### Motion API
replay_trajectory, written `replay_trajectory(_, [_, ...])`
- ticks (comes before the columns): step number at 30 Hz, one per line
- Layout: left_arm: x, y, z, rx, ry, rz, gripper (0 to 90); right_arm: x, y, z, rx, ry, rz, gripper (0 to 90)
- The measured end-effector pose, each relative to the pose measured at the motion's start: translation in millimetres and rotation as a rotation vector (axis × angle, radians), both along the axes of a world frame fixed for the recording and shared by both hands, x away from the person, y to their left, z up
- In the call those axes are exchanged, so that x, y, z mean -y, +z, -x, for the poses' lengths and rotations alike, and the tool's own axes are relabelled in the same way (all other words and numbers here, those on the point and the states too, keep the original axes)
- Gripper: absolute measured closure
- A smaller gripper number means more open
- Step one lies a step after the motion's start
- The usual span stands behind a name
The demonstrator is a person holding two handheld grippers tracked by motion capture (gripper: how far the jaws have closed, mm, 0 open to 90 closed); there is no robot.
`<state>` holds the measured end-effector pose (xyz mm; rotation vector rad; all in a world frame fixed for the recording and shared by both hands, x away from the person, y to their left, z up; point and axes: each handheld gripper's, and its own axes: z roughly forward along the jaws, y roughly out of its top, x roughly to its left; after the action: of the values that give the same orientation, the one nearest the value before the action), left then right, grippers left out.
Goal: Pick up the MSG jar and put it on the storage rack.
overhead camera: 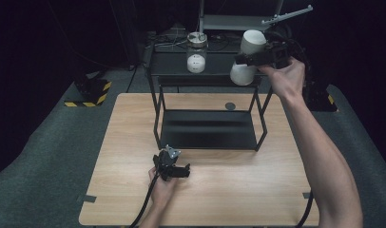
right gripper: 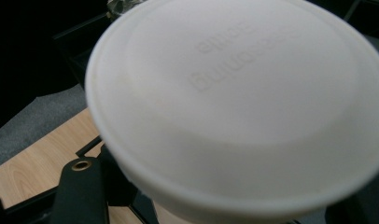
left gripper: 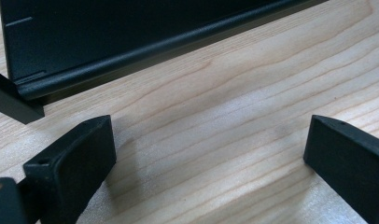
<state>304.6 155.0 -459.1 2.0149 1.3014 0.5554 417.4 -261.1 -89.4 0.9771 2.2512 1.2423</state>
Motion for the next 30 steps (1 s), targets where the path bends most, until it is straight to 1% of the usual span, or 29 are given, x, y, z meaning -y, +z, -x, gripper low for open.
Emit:
replay_trajectory(2, [0.1,0.0,0.0,0.000,0.000,0.000,2.1,-2.8,0.6,-3.8,-0.007,-0.007,0.001,32.9])
replay_trajectory(4, [0.0,0.0,0.0,0.000,0.000,0.000,2.2,-7.7,2.2,-7.1,-0.012,-0.020,0.014,32.8])
replay_trajectory(5, [0.0,0.0,0.0,0.000,0.000,0.000,2.1,-7.7,2.2,-7.1,-0.012,-0.020,0.014,32.8])
replay_trajectory(7, [0.0,-0.1,0.0,0.000,0.000,0.001,2.1,-13.1,3.7,-9.4,-0.008,-0.041,0.024,32.8])
replay_trajectory(8, [0.0,-0.1,0.0,0.000,0.000,0.001,2.1,-15.9,3.2,-10.5,-0.003,-0.062,0.021,32.8])
replay_trajectory(10, [0.1,-0.3,0.1,0.001,0.001,0.001,2.1,-17.1,3.2,-11.1,-0.003,-0.070,0.021,32.8])
replay_trajectory(14, [0.0,-0.3,0.1,0.002,0.001,0.001,2.1,-24.4,4.1,-17.5,-0.008,-0.111,0.025,32.8])
replay_trajectory(18, [0.0,-0.3,0.1,0.001,0.000,0.001,2.1,-25.1,3.2,-23.6,-0.016,-0.145,0.011,32.8])
replay_trajectory(19, [0.0,-0.3,0.1,0.001,0.000,0.001,2.1,-25.1,3.2,-23.6,-0.016,-0.145,0.011,32.8])
replay_trajectory(21, [0.0,-0.2,0.1,0.002,0.000,-0.001,2.1,-26.9,2.2,-29.0,-0.023,-0.168,0.007,32.8])
replay_trajectory(25, [0.0,-0.2,0.0,0.001,0.000,0.000,2.1,-29.8,-0.6,-36.1,-0.033,-0.182,0.003,32.8])
replay_trajectory(29, [-0.2,-0.2,0.0,0.001,-0.001,0.000,2.1,-34.8,0.7,-39.7,-0.032,-0.187,0.019,32.8])
replay_trajectory(30, [-0.1,-0.2,0.0,0.001,0.000,0.001,2.1,-37.4,0.5,-42.6,-0.034,-0.190,0.024,32.8])
